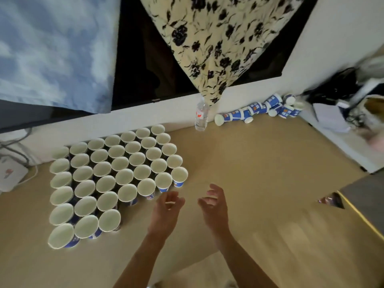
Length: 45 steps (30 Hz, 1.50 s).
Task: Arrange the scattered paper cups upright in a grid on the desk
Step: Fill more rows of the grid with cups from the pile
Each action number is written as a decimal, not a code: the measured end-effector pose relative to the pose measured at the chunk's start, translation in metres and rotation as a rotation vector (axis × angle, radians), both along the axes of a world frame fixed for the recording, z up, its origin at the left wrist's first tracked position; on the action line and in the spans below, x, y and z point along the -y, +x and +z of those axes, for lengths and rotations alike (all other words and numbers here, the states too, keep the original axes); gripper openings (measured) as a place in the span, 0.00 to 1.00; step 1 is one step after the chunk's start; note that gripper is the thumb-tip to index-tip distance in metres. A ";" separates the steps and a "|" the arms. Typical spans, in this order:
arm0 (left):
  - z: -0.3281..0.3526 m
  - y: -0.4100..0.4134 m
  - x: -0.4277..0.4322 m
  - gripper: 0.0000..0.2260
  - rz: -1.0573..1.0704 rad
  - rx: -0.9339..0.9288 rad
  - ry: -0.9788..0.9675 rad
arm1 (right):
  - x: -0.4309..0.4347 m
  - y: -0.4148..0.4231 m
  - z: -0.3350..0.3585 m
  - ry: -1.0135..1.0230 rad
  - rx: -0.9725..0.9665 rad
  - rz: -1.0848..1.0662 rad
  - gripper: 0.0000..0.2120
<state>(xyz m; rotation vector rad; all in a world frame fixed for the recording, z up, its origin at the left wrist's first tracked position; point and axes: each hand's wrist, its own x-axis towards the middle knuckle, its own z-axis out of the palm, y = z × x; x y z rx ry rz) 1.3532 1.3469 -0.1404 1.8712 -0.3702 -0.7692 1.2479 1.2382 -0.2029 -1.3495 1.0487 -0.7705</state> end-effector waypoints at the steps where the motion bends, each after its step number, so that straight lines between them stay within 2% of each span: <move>1: 0.004 -0.012 0.015 0.07 0.009 0.001 -0.019 | 0.015 -0.013 0.007 -0.002 0.024 0.006 0.26; 4: 0.015 -0.046 0.056 0.12 0.062 0.026 -0.067 | 0.057 -0.050 0.024 -0.003 0.068 0.017 0.24; 8: 0.024 -0.097 0.109 0.07 0.094 0.042 -0.155 | 0.113 -0.094 0.051 -0.006 0.122 0.006 0.23; 11: 0.027 -0.130 0.144 0.06 0.100 0.037 -0.187 | 0.143 -0.126 0.064 0.005 0.144 0.012 0.26; 15: 0.028 -0.158 0.181 0.05 0.086 0.043 -0.218 | 0.179 -0.161 0.069 0.029 0.133 0.010 0.21; 24: -0.011 -0.162 0.269 0.05 0.068 -0.004 -0.142 | 0.246 -0.190 0.033 0.097 -0.013 0.074 0.17; 30: -0.032 -0.158 0.362 0.05 0.034 -0.098 -0.136 | 0.324 -0.210 0.018 0.068 -0.234 0.141 0.17; 35: -0.032 -0.149 0.406 0.05 0.075 -0.127 -0.114 | 0.385 -0.195 0.014 0.052 -0.268 0.206 0.17; 39: -0.033 -0.145 0.413 0.04 0.154 -0.143 -0.081 | 0.422 -0.150 0.015 0.021 -0.266 0.358 0.19; 42: -0.034 -0.142 0.413 0.05 0.215 -0.113 -0.032 | 0.454 -0.096 0.013 -0.121 -0.303 0.529 0.21; 45: -0.028 -0.143 0.413 0.07 0.326 -0.095 -0.005 | 0.481 -0.032 0.000 -0.311 -0.375 0.701 0.26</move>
